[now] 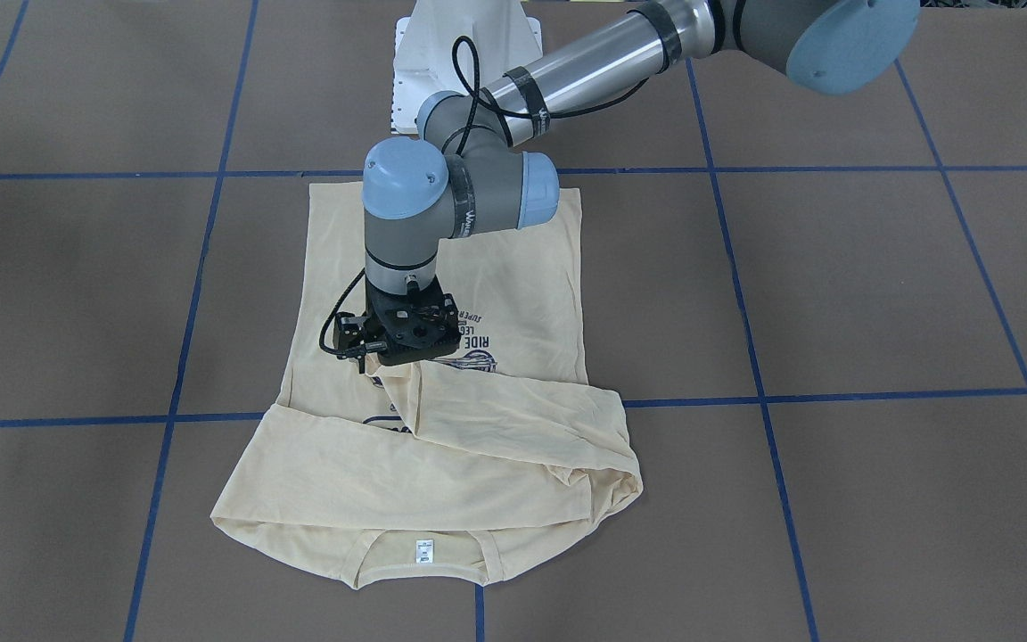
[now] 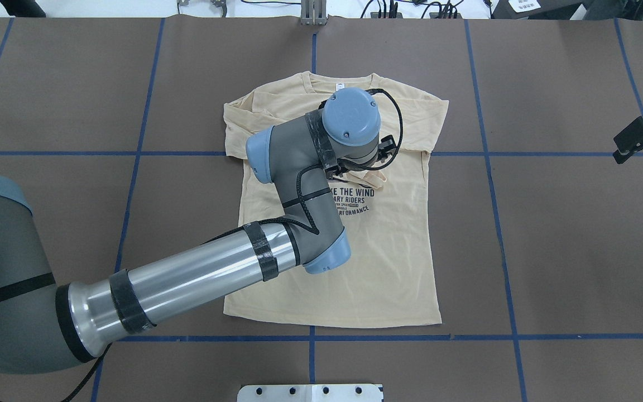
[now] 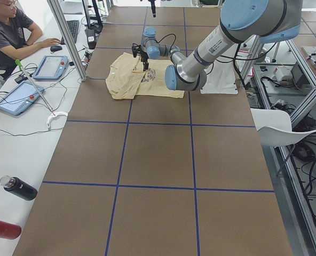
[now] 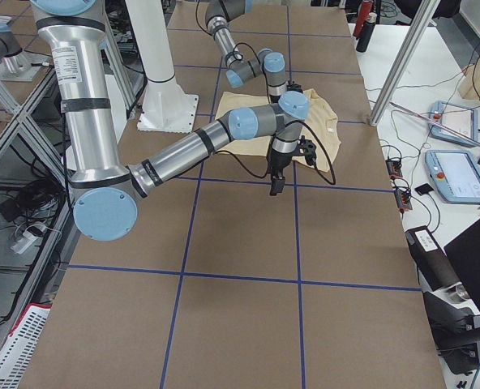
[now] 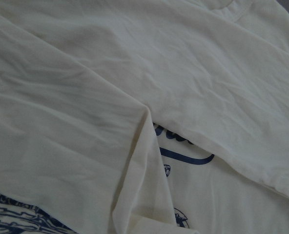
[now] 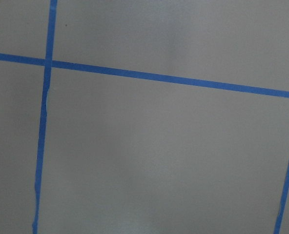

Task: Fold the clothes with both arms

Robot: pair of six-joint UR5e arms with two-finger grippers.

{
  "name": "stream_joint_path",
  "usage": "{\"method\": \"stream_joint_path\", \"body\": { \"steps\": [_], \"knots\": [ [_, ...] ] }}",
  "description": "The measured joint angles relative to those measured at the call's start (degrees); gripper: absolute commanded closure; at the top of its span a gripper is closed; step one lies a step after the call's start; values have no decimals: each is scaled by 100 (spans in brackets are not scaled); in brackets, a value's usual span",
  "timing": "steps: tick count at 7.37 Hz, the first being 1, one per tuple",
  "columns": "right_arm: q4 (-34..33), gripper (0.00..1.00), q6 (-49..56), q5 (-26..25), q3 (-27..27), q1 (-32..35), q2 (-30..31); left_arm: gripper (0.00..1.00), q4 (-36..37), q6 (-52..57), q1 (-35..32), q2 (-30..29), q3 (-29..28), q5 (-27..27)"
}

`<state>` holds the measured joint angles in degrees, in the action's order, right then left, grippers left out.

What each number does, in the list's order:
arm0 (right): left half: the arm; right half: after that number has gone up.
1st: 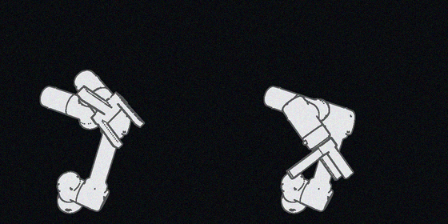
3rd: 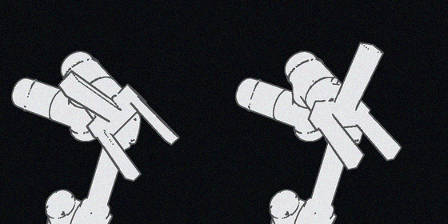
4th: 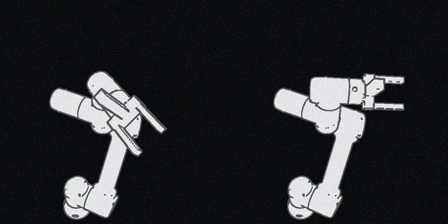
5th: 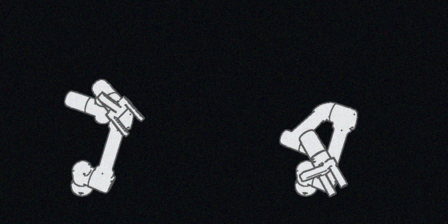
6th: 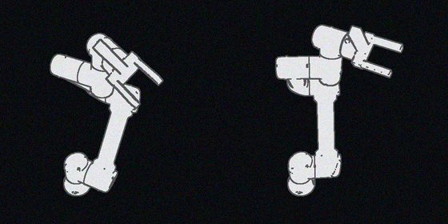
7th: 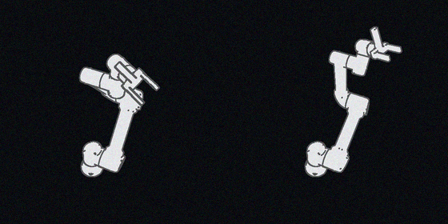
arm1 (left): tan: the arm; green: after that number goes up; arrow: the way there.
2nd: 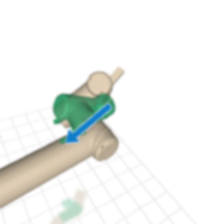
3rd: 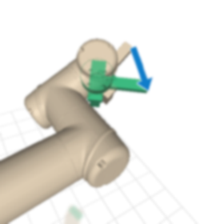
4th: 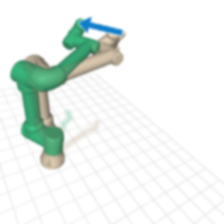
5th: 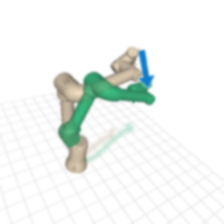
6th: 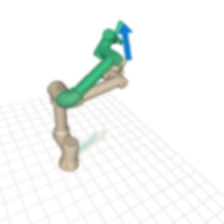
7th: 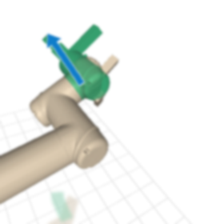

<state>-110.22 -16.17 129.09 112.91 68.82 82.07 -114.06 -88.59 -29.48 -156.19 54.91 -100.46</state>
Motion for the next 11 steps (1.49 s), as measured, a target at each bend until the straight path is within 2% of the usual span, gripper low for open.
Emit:
{"method": "stream_joint_path", "body": {
  "steps": [1,2,5,6,7,11],
  "knots": [
    [0,0,0,-4,-8,0,-3,39,4,0,6,0,-12,0],
    [0,0,2,-6,-12,0,-3,49,6,0,7,1,-21,0],
    [0,0,22,-7,-28,0,-3,57,-3,1,12,14,-52,8],
    [0,0,29,-7,-36,0,-8,74,-7,5,12,15,-69,8],
    [0,0,35,-7,-41,0,-11,100,-10,6,13,13,-72,9],
    [0,0,61,-11,-114,0,-36,100,-46,-160,2,-13,54,-7]
  ]
}}
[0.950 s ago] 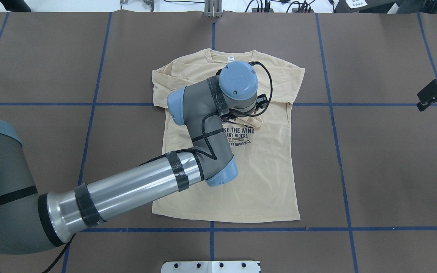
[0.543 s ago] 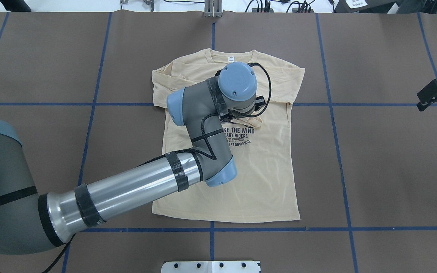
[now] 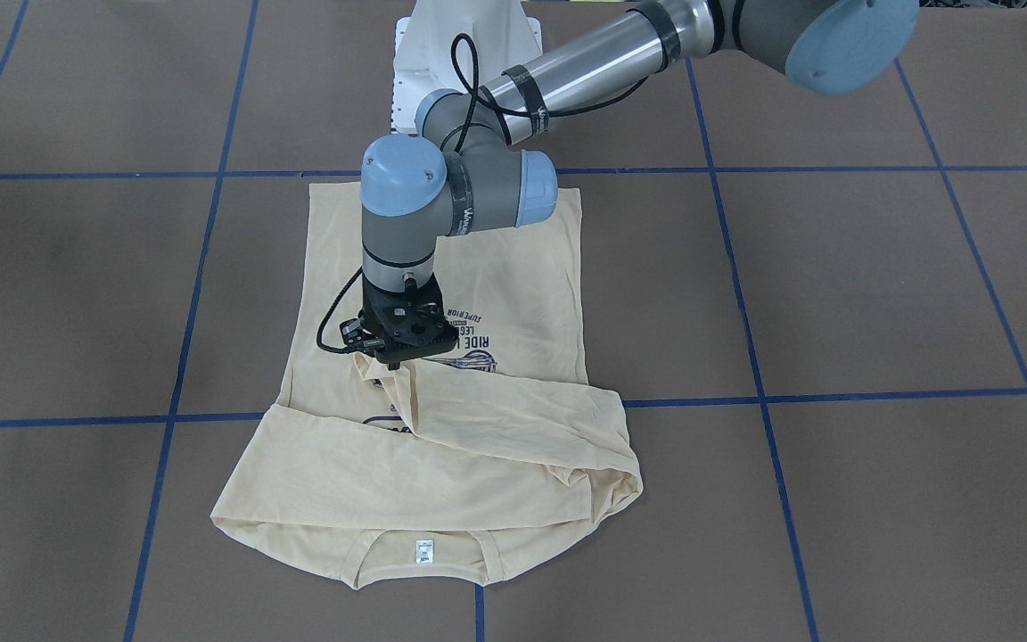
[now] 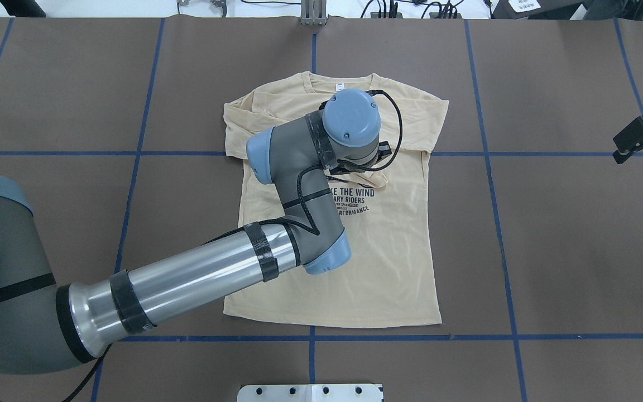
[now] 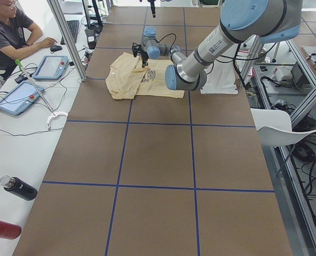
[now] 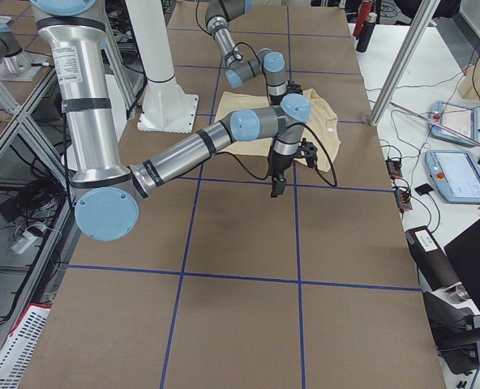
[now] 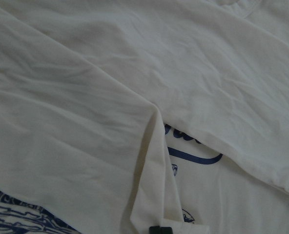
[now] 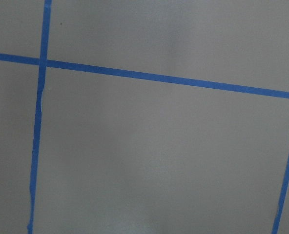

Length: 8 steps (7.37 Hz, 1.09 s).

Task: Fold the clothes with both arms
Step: 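Move the left gripper to the shirt's side while the right gripper reaches the hem corner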

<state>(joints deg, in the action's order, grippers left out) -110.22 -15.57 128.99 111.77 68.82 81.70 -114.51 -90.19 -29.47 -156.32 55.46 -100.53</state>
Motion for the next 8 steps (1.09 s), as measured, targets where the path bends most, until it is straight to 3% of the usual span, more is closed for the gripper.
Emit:
{"method": "stream_joint_path", "body": {
  "steps": [2,3,4,5,8],
  "knots": [
    [0,0,-4,3,-2,0,-5,100,-319,-338,-14,5,76,6],
    [0,0,-5,3,6,2,-5,94,-614,-421,-28,14,56,22],
    [0,0,-4,3,17,5,-5,33,-1005,-446,-51,24,-48,45],
    [0,0,-5,4,26,8,-5,1,-1416,-455,-73,28,-191,96],
    [0,0,-9,4,19,9,-32,0,-2807,-460,-93,42,-491,338]
  ]
}}
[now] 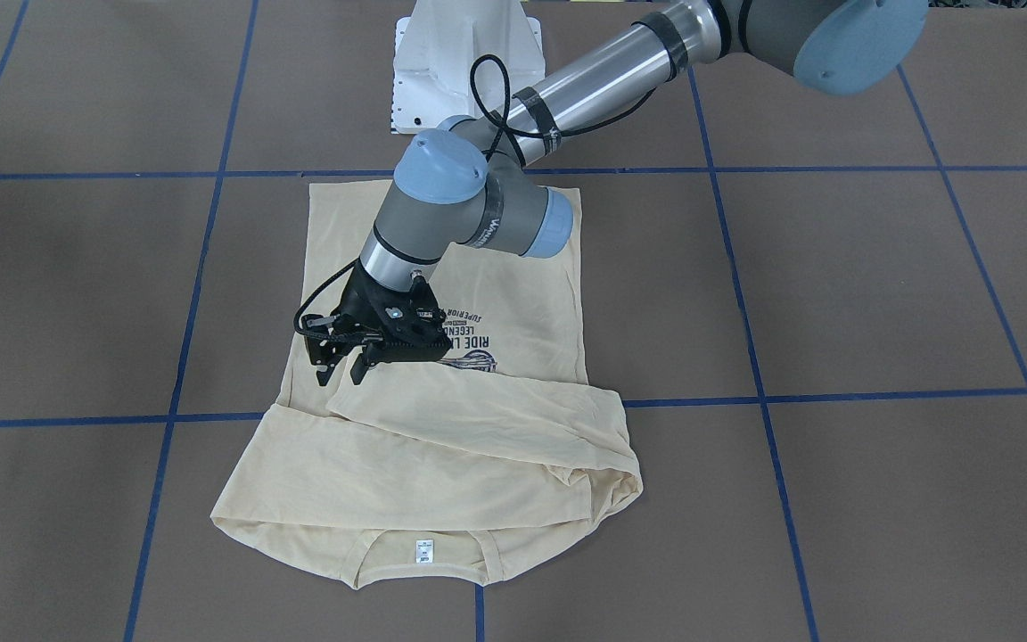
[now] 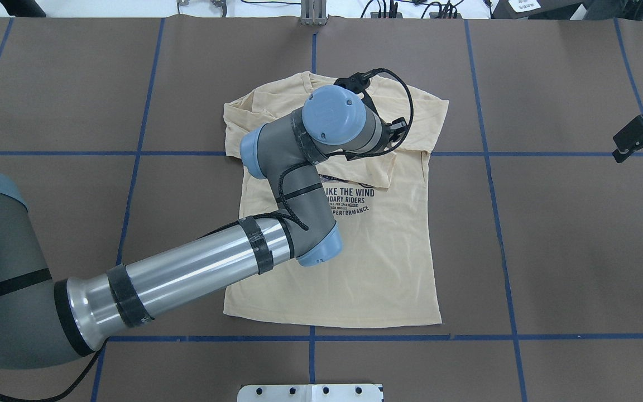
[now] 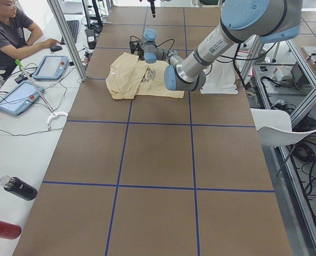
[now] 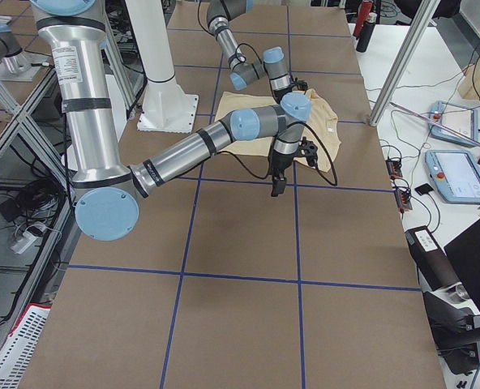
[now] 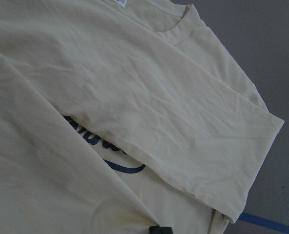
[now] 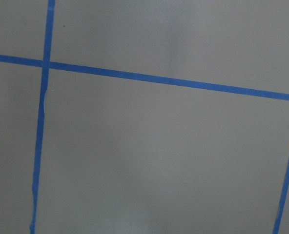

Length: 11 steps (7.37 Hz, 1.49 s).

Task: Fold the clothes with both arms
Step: 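Move the left gripper to the shirt's side while the right gripper reaches the hem corner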

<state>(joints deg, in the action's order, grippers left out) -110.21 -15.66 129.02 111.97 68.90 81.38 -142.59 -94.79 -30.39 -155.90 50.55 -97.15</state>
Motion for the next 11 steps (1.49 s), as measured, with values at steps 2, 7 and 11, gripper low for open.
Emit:
{"method": "stream_joint_path", "body": {
  "steps": [2,7,11],
  "knots": [
    [0,0,-54,26,8,0,-95,1,-210,56,-81,23,1,-39],
    [1016,0,-1562,767,344,-424,-85,1,2075,590,-271,1463,2743,-723],
    [3867,0,-4682,-203,364,-2321,511,1,3316,1635,-356,3121,5396,-735]
  ]
}}
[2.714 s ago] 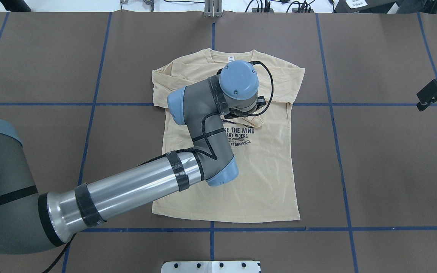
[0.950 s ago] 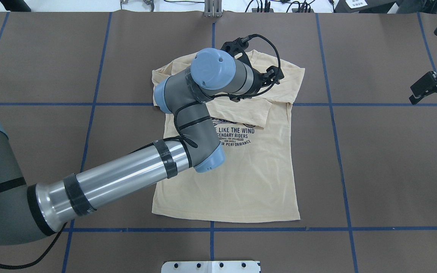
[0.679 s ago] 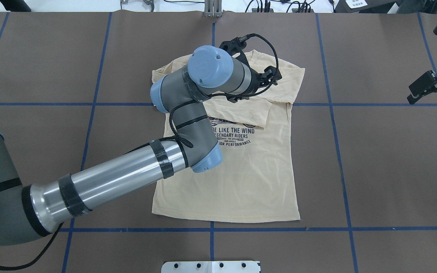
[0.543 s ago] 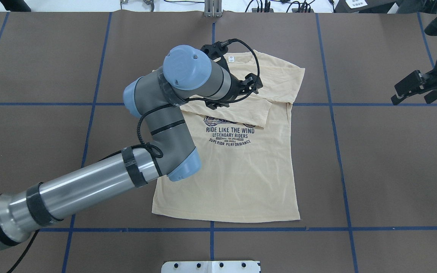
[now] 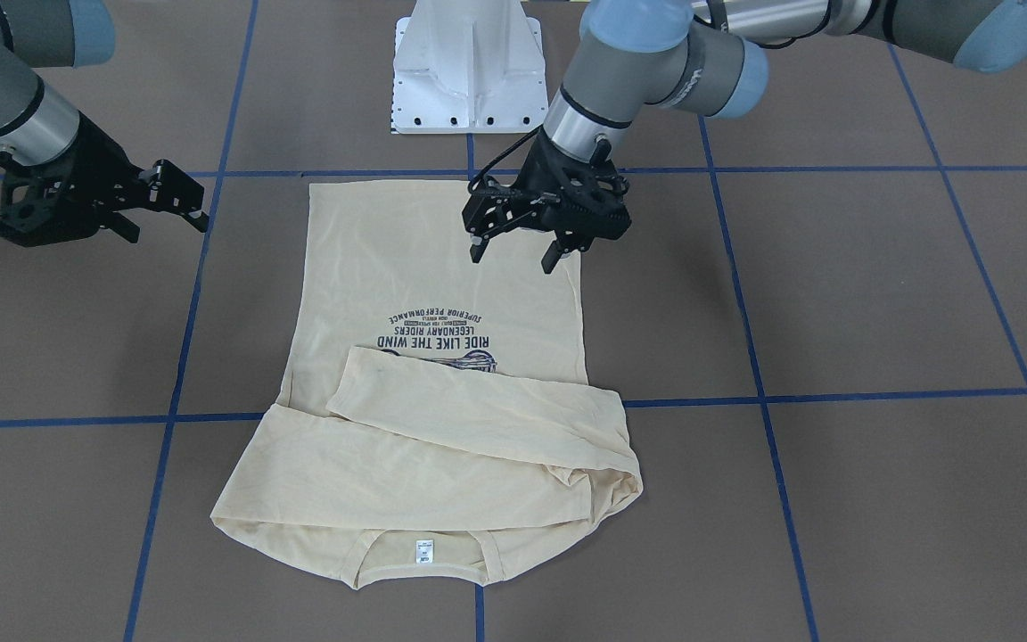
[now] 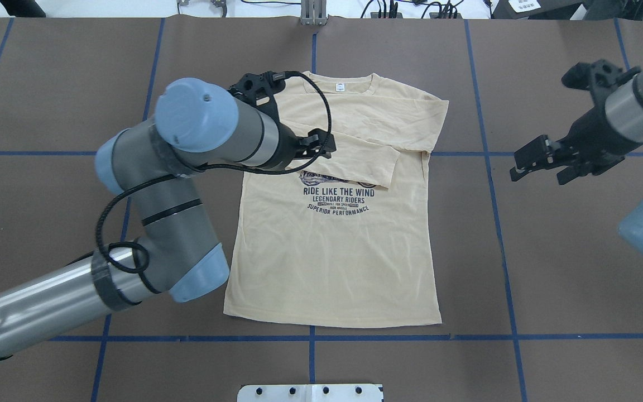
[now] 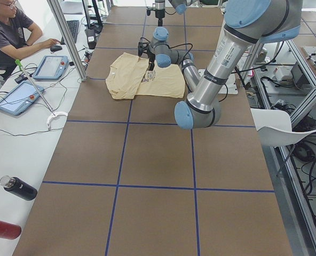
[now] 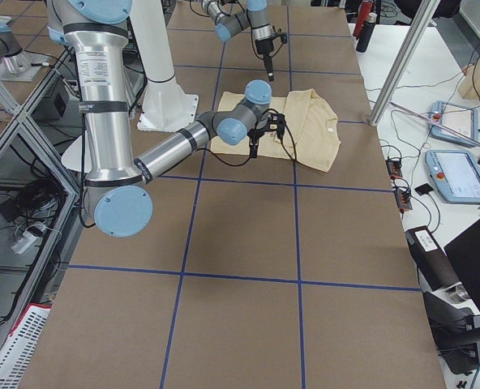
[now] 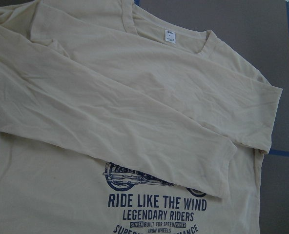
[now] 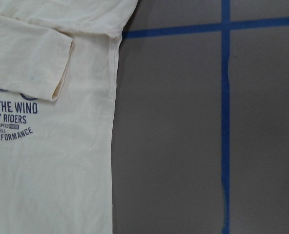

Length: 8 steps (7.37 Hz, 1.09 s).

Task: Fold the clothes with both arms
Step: 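Move the left gripper to the shirt's side while the right gripper reaches the hem corner, then lower the left gripper toward the hem corner nearest it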

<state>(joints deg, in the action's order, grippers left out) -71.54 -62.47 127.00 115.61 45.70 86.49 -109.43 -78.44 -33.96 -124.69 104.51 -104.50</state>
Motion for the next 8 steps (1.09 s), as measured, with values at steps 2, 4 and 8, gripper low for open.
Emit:
{"method": "stream_joint_path", "body": {
  "steps": [2,4,8],
  "knots": [
    [727,0,-1105,-919,-10,-1044,142,1,212,59,-9,228,442,6],
    [962,0,-1659,-1564,-38,-1931,104,1,281,65,-14,273,577,8],
    [928,4,-1761,-1802,-475,-2406,-270,1,293,66,-15,281,589,9]
  ]
}}
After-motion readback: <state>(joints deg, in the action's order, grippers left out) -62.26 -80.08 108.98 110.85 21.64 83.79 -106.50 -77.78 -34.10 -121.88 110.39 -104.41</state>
